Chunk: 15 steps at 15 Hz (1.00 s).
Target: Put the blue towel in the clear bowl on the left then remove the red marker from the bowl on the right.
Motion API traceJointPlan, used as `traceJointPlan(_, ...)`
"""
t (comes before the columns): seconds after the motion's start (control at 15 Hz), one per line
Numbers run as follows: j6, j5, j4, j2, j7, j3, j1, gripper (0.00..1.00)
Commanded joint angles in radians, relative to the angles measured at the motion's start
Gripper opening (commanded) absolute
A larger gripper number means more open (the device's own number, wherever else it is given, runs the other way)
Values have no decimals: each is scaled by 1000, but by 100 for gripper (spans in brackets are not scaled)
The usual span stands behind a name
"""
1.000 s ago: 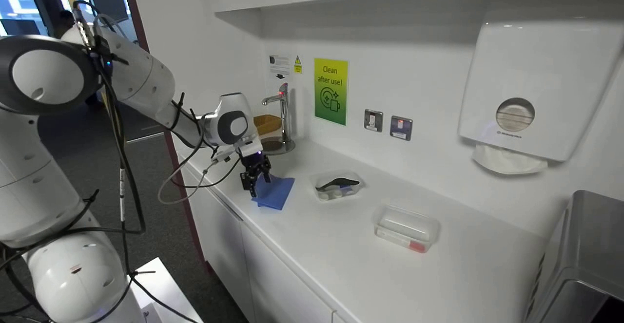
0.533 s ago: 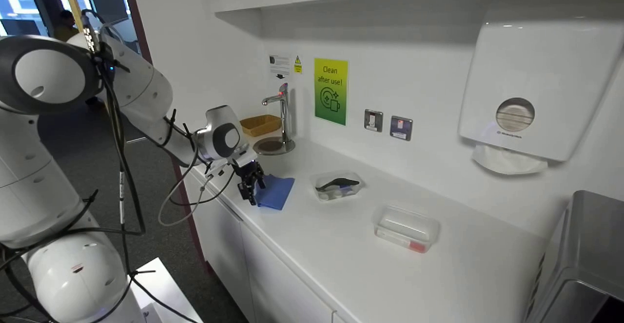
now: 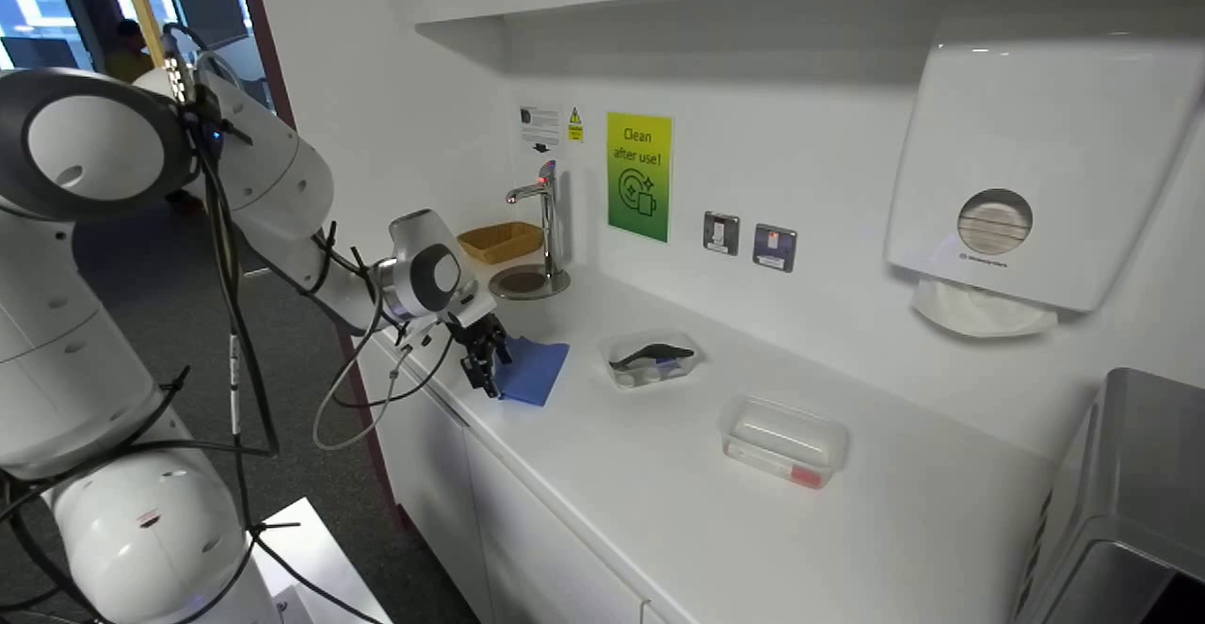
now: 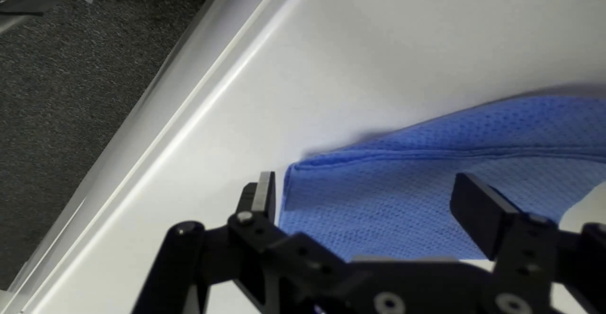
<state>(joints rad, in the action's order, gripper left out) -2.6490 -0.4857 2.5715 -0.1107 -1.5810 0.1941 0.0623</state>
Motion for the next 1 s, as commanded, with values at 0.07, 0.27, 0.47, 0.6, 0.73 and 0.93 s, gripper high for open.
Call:
traceJointPlan(0.07,-105,-45,35,-1,-12,-20,-23,100)
traceJointPlan(0.27,-175,-3,53,20,38,-39,-22,100)
traceJointPlan(0.47,-252,52,77,52,98,-59,-14,100)
traceJointPlan(0.6,-279,77,87,62,130,-69,-16,100)
traceJointPlan(0.73,-290,96,90,67,151,-77,-17,100)
traceJointPlan(0.93,-289,96,90,68,177,-81,-16,72)
